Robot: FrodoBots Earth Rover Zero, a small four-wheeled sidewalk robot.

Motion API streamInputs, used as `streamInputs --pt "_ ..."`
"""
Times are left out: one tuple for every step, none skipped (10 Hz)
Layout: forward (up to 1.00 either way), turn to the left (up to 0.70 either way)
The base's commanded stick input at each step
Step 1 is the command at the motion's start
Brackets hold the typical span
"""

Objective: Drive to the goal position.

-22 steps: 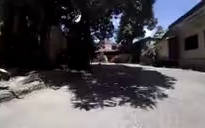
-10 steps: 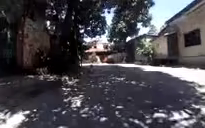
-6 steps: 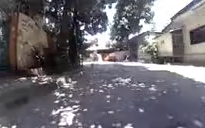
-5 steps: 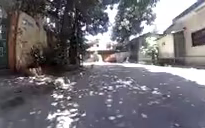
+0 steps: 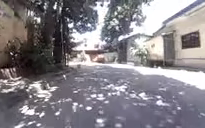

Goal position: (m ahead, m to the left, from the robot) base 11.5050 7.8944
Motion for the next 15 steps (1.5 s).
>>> streamInputs --pt "1.00 0.15" --pt "1.00 0.13" --pt "1.00 0.00" --pt "1.00 0.05" --pt "1.00 0.00" --pt "1.00 0.00" --pt "1.00 0.00" --pt "1.00 0.00" --pt "1.00 0.00" --pt "1.00 0.02" --pt "1.00 0.02" --pt "1.00 0.02" --pt "1.00 0.04" --pt "1.00 -0.21" --pt "1.00 -0.40"
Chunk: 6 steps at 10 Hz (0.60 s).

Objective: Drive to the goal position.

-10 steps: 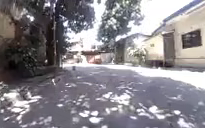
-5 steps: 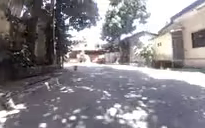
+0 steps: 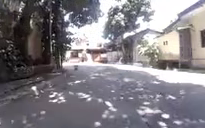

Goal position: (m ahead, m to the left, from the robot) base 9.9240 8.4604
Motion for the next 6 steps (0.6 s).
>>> streamInputs --pt "1.00 -0.40" --pt "1.00 -0.23" --pt "1.00 0.05" --pt "1.00 0.05" --pt "1.00 0.02" --pt "1.00 0.04"
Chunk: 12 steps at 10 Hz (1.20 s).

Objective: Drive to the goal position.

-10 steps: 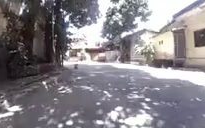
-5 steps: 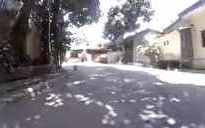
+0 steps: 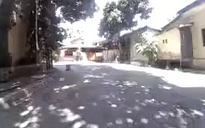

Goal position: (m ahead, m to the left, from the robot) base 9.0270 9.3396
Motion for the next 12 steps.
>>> streamInputs --pt "1.00 0.06" --pt "1.00 0.00" --pt "1.00 0.00" --pt "1.00 0.08" --pt "1.00 0.13" --pt "1.00 0.08" --pt "1.00 0.12" --pt "1.00 0.14" --pt "1.00 0.09" --pt "1.00 0.04" --pt "1.00 0.12" --pt "1.00 0.11"
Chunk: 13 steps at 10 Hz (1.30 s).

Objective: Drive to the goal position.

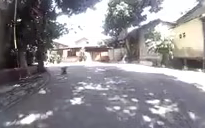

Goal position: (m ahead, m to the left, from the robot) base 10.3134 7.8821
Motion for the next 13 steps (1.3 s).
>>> streamInputs --pt "1.00 0.06" --pt "1.00 0.18" --pt "1.00 0.01" --pt "1.00 0.14" --pt "1.00 0.09" --pt "1.00 0.03" --pt "1.00 0.16" --pt "1.00 0.22" --pt "1.00 0.16" --pt "1.00 0.25" --pt "1.00 0.24" --pt "1.00 0.14" --pt "1.00 0.13"
